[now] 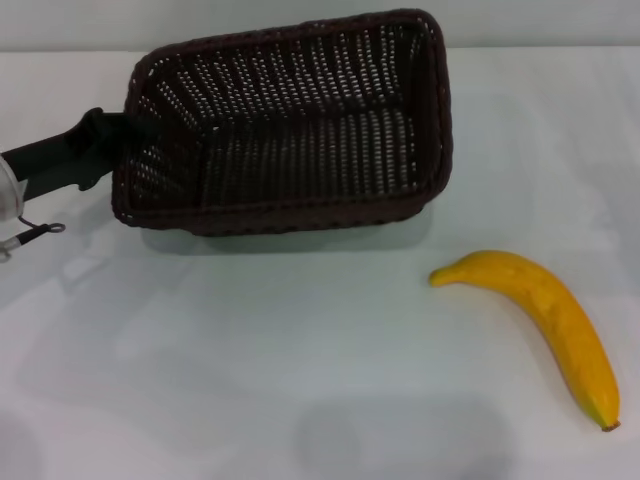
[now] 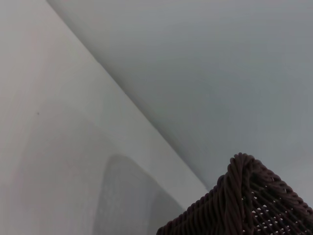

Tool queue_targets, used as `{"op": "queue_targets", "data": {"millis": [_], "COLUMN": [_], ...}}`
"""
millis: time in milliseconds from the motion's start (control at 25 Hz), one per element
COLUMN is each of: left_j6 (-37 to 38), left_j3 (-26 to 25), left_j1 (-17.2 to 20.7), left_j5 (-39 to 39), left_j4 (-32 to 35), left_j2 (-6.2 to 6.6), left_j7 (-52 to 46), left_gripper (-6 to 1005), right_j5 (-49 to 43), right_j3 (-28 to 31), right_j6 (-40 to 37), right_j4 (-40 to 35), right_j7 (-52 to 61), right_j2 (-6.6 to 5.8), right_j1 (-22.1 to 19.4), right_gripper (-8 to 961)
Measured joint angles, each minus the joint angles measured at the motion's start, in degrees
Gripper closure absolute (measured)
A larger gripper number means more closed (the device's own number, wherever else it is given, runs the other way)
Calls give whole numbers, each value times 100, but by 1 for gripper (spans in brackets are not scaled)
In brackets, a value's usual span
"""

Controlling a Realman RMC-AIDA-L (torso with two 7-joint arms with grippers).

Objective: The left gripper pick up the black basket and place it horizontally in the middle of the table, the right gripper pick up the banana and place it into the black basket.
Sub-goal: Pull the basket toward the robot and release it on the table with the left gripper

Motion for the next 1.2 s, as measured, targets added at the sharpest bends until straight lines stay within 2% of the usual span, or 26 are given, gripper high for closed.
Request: {"op": "queue_targets", "data": {"millis": [280, 480, 680, 1040, 1200], "left_j6": [212, 214, 207, 161, 36], "left_j3": [361, 418, 428, 657, 623], "left_j1": [-51, -81, -86, -141, -145], "left_j5": [186, 198, 197, 203, 78], "left_j4": [18, 42, 169, 434, 480], "left_j2": [34, 39, 71, 107, 101], "left_j7": [-459, -527, -491, -457, -119], "left_gripper": [787, 755, 569, 412, 358], "right_j5": [9, 13, 17, 17, 17], "right_j3": [1, 1, 1, 1, 1], "right_j6": [-175, -260, -321, -334, -338], "right_j4": [-94, -94, -94, -54, -35], "right_j7": [-8, -14, -15, -15, -15], "right_j2": [-2, -1, 1, 26, 34], "right_j1": [84, 147, 189, 285, 315], "right_gripper": [83, 83, 84, 84, 84]}}
